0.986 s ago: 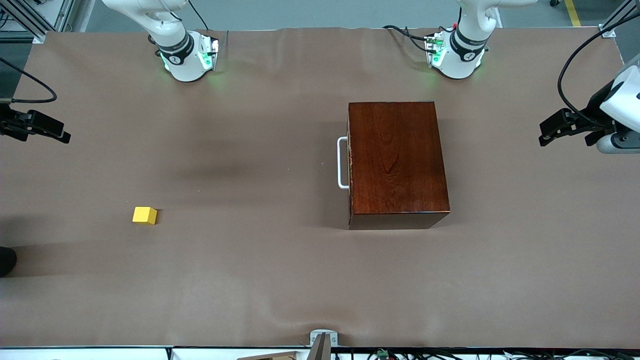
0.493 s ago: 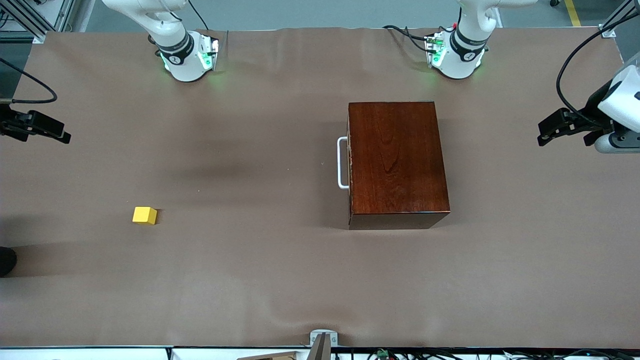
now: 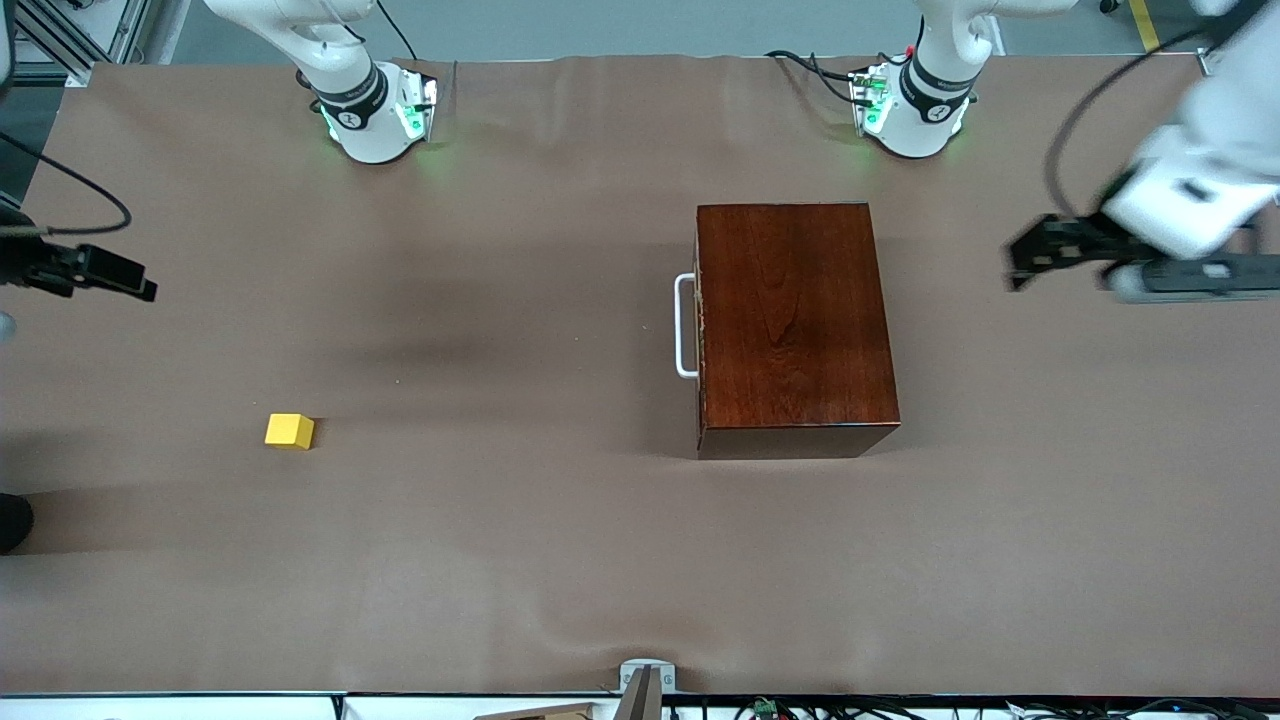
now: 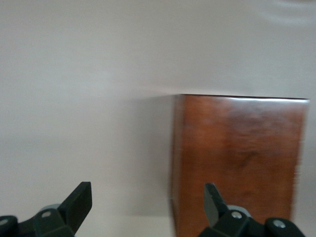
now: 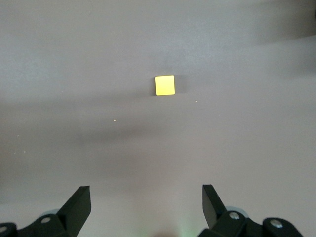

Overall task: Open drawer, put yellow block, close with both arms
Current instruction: 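Reach the left gripper to the white drawer handle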

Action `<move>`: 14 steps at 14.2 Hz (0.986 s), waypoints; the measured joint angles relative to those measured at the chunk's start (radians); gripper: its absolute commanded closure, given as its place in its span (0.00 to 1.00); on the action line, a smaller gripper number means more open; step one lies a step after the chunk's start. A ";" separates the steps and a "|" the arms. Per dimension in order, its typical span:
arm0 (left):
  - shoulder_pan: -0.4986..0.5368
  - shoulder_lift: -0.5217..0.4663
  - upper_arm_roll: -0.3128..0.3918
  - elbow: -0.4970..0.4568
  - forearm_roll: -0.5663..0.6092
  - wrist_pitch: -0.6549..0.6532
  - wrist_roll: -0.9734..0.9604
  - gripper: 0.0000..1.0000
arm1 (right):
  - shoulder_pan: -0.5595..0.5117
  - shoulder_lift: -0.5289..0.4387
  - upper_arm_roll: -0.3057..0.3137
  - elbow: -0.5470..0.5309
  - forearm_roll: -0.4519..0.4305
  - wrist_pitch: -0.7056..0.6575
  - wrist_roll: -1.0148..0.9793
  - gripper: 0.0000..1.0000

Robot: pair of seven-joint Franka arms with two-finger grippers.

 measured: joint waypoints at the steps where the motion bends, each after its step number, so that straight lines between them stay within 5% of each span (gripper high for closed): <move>1: -0.037 0.028 -0.032 0.023 0.000 0.004 -0.092 0.00 | 0.000 0.010 0.000 0.000 0.000 0.019 0.000 0.00; 7: -0.348 0.237 -0.079 0.155 0.000 0.114 -0.510 0.00 | 0.000 0.036 -0.001 0.000 0.001 0.047 0.001 0.00; 14: -0.479 0.423 -0.073 0.167 0.023 0.215 -0.539 0.00 | -0.018 0.066 -0.008 0.000 0.001 0.060 0.004 0.00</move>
